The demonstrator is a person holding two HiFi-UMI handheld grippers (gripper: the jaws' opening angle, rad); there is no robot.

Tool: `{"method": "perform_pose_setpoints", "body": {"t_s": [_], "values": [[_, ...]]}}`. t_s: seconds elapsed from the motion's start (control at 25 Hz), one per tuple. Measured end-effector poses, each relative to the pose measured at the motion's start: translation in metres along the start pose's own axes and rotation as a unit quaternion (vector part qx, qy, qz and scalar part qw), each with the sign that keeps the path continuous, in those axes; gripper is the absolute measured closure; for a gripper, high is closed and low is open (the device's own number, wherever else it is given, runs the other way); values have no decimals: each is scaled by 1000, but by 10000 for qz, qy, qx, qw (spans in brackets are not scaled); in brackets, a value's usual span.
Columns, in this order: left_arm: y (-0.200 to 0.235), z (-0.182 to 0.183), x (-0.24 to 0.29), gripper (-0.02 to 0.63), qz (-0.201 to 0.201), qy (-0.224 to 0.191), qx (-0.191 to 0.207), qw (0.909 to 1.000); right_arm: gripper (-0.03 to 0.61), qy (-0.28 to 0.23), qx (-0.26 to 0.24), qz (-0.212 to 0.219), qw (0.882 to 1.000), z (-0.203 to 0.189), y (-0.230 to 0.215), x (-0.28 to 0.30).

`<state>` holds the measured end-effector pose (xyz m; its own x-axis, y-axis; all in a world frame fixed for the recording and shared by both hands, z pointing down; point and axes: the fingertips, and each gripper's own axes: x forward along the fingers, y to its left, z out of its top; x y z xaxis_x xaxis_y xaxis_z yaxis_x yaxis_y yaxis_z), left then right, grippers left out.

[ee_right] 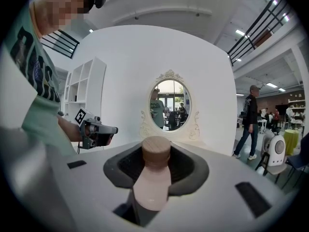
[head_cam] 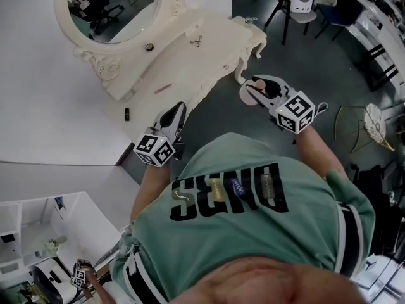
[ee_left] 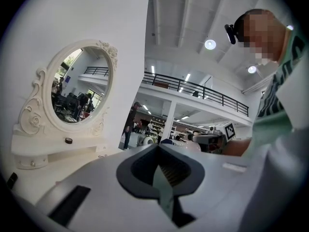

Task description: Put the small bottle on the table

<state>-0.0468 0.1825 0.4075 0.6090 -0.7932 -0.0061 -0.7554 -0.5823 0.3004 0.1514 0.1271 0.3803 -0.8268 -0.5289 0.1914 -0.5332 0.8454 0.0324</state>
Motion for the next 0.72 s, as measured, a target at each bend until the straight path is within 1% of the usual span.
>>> {"method": "perform_pose_setpoints", "body": {"t_s": [0.2,0.36,0.52,0.72], "values": [[-7,-4,29,606,-11,75,-20,10000,464,-44,39,17,10000,-4,-27,-9],[7,-6,46,606,-4,170,-54,9998,464,-1,110,5,9999,-10,-49,5],[40,-5,58,606,9,227,-143,9996,464,30,177,29,9998,-11,-63,35],[106,10,90,606,-102,194,-170,9996,464,47,173,-39,9998,-2,-94,93]]}}
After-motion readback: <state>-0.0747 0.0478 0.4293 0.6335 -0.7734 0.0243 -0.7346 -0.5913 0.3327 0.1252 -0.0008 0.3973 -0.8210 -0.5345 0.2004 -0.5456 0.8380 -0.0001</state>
